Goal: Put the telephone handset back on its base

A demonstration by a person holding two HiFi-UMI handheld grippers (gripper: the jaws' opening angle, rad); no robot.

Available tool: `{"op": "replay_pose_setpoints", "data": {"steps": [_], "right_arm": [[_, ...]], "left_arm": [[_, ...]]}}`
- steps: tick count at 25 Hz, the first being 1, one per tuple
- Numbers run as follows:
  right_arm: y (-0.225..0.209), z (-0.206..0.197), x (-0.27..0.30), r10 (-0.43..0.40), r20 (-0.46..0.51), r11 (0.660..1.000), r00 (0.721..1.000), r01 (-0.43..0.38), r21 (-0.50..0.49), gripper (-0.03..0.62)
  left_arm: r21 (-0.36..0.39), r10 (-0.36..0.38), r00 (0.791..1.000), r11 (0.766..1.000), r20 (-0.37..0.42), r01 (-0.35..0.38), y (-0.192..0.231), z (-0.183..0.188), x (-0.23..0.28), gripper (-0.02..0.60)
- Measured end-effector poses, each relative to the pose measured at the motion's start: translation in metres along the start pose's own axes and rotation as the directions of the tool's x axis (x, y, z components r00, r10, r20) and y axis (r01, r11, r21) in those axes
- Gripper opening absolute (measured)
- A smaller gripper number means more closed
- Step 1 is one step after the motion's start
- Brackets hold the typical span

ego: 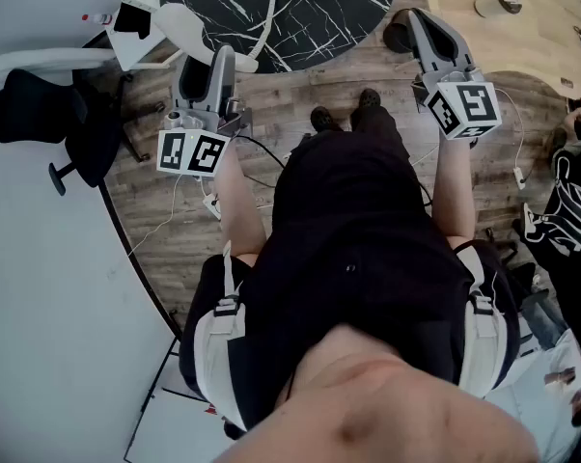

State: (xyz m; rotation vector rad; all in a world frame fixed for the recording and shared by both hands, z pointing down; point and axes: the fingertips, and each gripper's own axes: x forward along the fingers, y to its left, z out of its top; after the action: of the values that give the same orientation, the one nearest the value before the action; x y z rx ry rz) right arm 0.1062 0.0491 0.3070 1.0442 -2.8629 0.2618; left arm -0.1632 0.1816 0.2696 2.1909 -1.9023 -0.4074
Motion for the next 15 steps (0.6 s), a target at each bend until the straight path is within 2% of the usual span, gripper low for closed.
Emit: {"op": "replay_pose_setpoints", "data": {"steps": [15], "right_arm": [[0.018, 0.007, 0.007, 0.019, 0.023, 1.000, 1.000, -0.019, -0.001, 0.029]], "left_arm": [[-0.011, -0.017, 1.000, 1.000, -0.017, 0.016, 0.005, -0.001, 0.002, 0.225]]}}
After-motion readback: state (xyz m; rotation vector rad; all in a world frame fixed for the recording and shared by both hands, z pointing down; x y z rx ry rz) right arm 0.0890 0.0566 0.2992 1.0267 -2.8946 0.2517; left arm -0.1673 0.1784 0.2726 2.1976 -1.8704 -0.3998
